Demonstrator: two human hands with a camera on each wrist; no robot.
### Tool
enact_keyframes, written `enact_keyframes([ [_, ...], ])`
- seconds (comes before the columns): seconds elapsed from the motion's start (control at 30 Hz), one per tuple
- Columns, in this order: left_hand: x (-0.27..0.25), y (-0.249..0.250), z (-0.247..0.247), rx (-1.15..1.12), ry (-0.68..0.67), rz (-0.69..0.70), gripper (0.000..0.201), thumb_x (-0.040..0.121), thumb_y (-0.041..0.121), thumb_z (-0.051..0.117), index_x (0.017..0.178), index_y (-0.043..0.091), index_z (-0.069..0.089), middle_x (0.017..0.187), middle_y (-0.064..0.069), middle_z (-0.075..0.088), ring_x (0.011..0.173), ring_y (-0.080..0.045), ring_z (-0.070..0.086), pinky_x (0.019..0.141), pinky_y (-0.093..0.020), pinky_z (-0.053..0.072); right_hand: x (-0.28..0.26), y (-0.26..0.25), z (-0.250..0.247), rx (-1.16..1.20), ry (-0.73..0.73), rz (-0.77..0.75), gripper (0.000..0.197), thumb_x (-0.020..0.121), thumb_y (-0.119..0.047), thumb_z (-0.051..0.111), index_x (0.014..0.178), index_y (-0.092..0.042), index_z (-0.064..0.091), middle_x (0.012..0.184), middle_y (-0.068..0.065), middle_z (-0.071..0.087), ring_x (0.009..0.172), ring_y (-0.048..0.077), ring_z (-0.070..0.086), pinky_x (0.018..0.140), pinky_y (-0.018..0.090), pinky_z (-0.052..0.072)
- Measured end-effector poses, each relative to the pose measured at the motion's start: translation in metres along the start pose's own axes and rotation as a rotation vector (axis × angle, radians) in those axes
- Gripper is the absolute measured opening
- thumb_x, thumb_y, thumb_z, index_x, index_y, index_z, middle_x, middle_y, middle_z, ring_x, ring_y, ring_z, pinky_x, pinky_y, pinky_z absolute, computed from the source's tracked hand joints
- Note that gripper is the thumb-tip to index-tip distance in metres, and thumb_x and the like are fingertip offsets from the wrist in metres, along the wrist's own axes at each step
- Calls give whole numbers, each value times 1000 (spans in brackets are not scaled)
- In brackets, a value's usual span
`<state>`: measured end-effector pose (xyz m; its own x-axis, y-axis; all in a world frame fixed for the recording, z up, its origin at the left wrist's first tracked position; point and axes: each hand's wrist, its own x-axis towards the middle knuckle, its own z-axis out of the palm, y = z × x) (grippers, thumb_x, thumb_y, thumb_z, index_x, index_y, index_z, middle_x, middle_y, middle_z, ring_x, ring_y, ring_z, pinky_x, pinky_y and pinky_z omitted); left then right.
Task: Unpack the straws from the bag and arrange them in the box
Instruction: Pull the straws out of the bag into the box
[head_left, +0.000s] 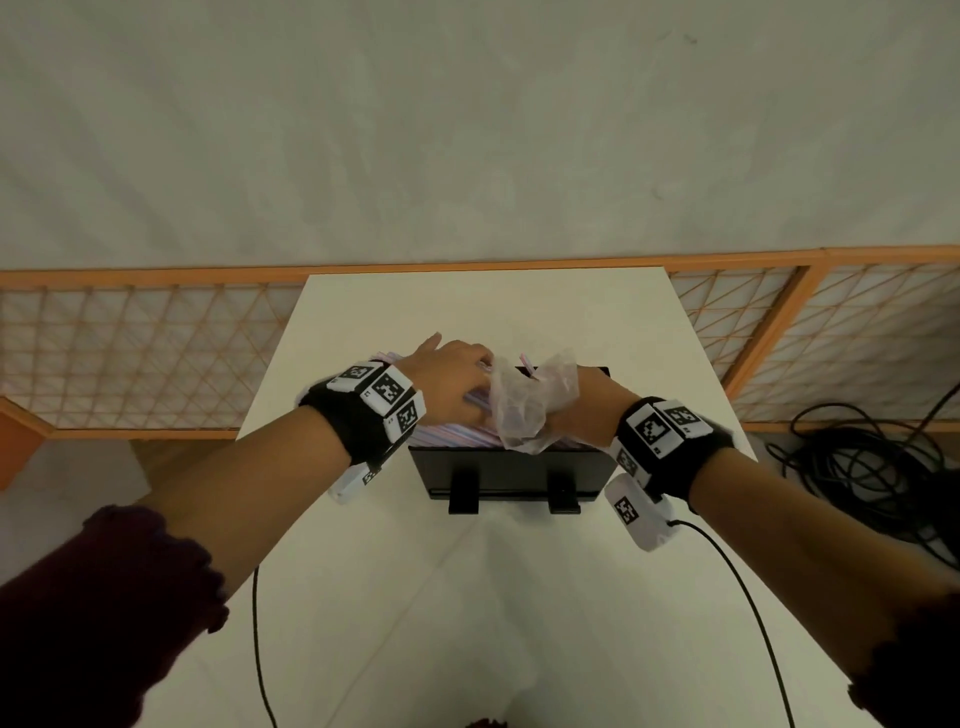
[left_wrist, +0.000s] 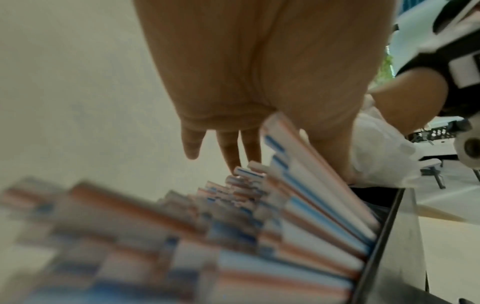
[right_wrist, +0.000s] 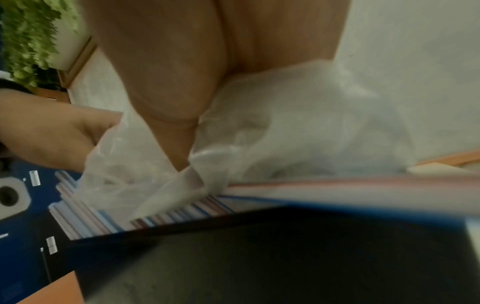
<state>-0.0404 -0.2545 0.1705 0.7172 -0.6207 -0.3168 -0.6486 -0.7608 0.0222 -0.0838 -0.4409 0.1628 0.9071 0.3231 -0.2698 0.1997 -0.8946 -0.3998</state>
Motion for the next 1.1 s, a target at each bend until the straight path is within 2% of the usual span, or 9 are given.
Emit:
enact_keyframes([
  [0.1,-6,-5,2,-98,148,10,33,91,32,53,121,23,64,136,3,51,117,-18,52,109,-41,28,8,4,9,-32,34,45,39,90,-24,55,63,-30,28,63,-10,38,74,16,48,56,21,34],
  [0.23,-13,-11,7,-154,238,-1,28,91,29,56,115,22,69,128,3,57,111,-20,55,89,-31,42,9,7,9,79,46,54,30,90,-22,55,72,-30,34,72,-8,44,75,15,49,63,24,38],
  [0.37,-21,-15,3,-159,244,-50,27,93,29,54,114,21,69,121,1,58,107,-20,55,84,-33,45,2,19,-8,558,139,150,33,80,-17,70,74,-36,44,79,-15,50,73,1,49,66,12,41],
  [0.47,-28,-19,-2,-186,214,-63,27,92,25,56,115,19,68,114,-4,57,102,-22,56,84,-34,46,1,27,-26,678,224,132,32,77,-17,74,81,-36,48,82,-18,50,72,-4,48,65,9,39],
  [0.67,-43,-38,-15,-193,262,-57,26,89,13,60,113,16,70,108,-5,62,96,-21,57,79,-26,39,-4,35,-51,711,319,112,34,79,-17,73,103,-23,50,84,-18,52,73,-6,49,65,8,39],
  [0.9,-47,-45,-27,-169,247,-80,26,89,9,58,111,15,70,109,-9,63,96,-25,58,80,-30,44,-4,35,-43,688,321,127,50,78,-16,73,124,-10,55,102,-6,54,77,-2,51,67,9,40],
  [0.97,-48,-46,-32,-176,269,-99,26,89,8,57,110,15,71,108,-9,63,97,-25,58,81,-28,43,-6,35,-41,634,287,100,39,81,-14,71,117,-13,56,99,-7,53,74,-6,48,66,6,39],
  [1.03,-51,-49,-36,-172,278,-111,26,89,8,57,110,15,71,106,-8,63,95,-23,58,80,-26,40,-7,36,-38,507,238,70,8,88,-11,63,92,-15,57,86,-10,50,68,-7,48,66,2,37],
  [1.1,-54,-53,-37,-171,267,-105,25,88,9,58,108,16,72,104,-6,63,90,-19,56,76,-24,37,-9,34,-35,411,250,89,28,90,-15,60,70,-32,48,76,-20,42,65,-7,45,75,14,37],
])
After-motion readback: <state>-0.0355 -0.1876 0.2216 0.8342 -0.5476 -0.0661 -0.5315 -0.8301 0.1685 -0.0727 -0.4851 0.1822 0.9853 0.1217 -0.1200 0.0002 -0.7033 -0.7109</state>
